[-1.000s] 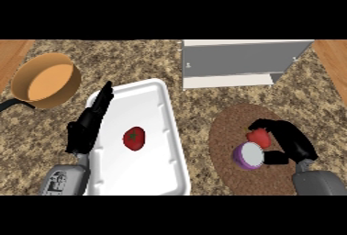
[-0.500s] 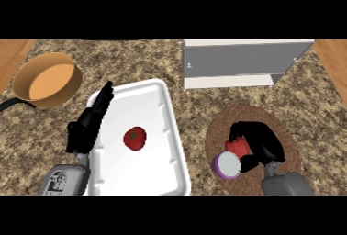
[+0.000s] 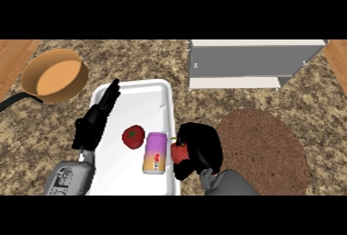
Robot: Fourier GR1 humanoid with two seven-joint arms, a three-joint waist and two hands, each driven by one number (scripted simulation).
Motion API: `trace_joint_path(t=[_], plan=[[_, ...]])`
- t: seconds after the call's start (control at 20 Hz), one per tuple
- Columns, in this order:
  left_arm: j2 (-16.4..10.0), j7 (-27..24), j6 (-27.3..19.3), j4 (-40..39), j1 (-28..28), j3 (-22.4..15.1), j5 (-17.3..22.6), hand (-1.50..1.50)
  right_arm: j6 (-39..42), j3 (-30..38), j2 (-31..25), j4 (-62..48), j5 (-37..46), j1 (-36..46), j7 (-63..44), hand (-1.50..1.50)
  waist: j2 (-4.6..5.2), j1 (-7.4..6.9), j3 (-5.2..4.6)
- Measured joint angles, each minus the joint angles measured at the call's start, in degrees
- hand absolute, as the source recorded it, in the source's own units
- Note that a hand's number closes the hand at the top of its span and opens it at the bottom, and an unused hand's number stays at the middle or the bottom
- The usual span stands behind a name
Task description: Pick the bell pepper from the placemat and place it in the tiered shelf
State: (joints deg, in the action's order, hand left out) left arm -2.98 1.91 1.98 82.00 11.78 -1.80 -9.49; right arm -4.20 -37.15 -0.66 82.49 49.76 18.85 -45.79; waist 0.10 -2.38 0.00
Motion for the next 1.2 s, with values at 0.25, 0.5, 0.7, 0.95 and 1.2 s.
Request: trace_joint_path(t=[0.25, 0.5, 0.7, 0.95, 1.2], plan=[[-0.14, -0.26, -0.09, -0.09, -0.34, 0.15, -0.09, 0.00, -12.66, -6.32, 0.41, 5.17, -3.38, 6.19, -8.21, 1.50, -0.11, 0.11, 0.01], [-0.27, -0.50, -0.24, -0.46, -0.57, 0.48, -0.14, 0.00, -18.07, -11.89, 0.23, 9.18, -0.35, 14.10, -15.32, 1.50, -0.29, 0.83, -0.05], [0.16, -1.56, -0.69, -0.89, -1.76, 0.24, -0.45, 0.00, -16.66, -9.95, 0.02, 12.13, 3.46, 20.08, -19.30, 1.50, -0.52, 1.51, -0.09], [-0.45, -0.59, -0.88, -0.51, -1.09, 1.16, -0.24, 0.00, -12.69, -5.57, -0.10, 14.64, 9.09, 25.70, -22.92, 1.50, -0.68, 2.30, -0.09], [-0.55, -0.62, -0.57, -0.20, -1.05, 1.38, 0.16, 0.00, -9.69, -0.38, -0.11, 14.25, 13.78, 30.92, -23.91, 1.50, -0.60, 2.33, -0.09]])
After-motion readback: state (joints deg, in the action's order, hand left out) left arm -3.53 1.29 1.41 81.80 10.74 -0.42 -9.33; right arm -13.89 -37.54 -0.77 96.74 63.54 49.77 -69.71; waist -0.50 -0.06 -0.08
